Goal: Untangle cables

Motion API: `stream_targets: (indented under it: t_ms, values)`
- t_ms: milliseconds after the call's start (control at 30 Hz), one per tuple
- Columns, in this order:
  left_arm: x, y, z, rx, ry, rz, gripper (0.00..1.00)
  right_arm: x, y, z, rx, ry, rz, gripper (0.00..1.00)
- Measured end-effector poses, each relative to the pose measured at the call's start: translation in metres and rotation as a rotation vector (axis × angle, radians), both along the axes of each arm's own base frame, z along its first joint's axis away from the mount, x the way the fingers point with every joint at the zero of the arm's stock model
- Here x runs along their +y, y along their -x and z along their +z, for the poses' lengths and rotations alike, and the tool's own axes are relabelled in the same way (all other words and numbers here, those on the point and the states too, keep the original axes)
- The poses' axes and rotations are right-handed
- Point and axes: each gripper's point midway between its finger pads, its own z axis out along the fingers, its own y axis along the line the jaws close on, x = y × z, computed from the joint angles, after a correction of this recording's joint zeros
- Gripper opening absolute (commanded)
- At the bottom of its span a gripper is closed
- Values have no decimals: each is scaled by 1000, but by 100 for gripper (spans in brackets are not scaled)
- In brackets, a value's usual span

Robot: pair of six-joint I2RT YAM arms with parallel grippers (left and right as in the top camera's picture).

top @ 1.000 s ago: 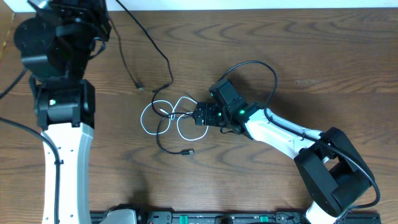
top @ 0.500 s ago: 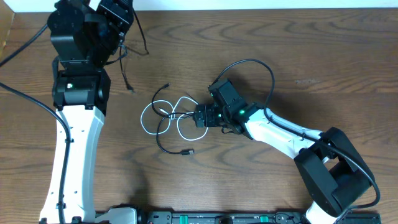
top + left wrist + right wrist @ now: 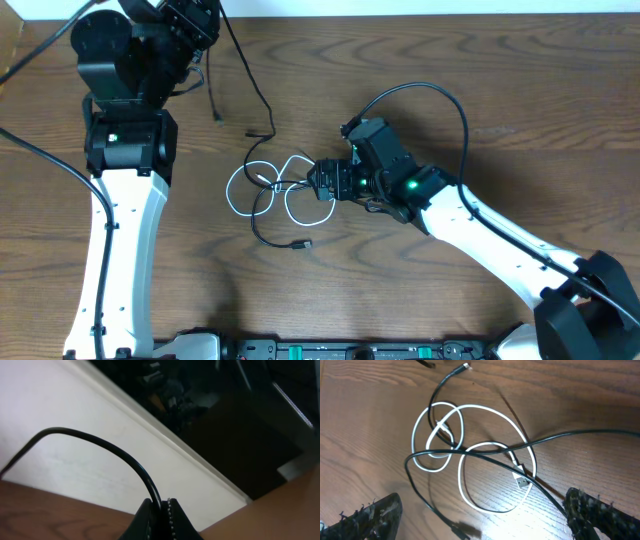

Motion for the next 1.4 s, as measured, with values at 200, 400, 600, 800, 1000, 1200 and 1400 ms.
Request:
stream_targets:
  t_ms: [200, 400, 600, 800, 1000, 1200, 1400]
  values:
    - [-8, -1, 4, -35, -101, -50, 8, -2, 2, -1, 5, 10, 5, 99]
    - [-14, -24, 15, 9, -236, -105, 7, -2, 3, -2, 7, 15, 8, 99]
    - [-8, -64, 3, 48, -347, -96, 7, -3, 3, -2, 8, 19, 10, 99]
    - [2, -95, -20, 44, -381, -75, 7, -5, 6, -5, 21, 30, 11, 99]
    - [9, -107, -24, 13, -387, -62, 8, -4, 5, -4, 15, 27, 13, 99]
    - [12, -117, -22, -28, -391, -54, 7, -4, 5, -5, 16, 28, 13, 99]
    - [59, -140, -61, 50, -387, 14, 7, -9, 11, -10, 46, 53, 14, 99]
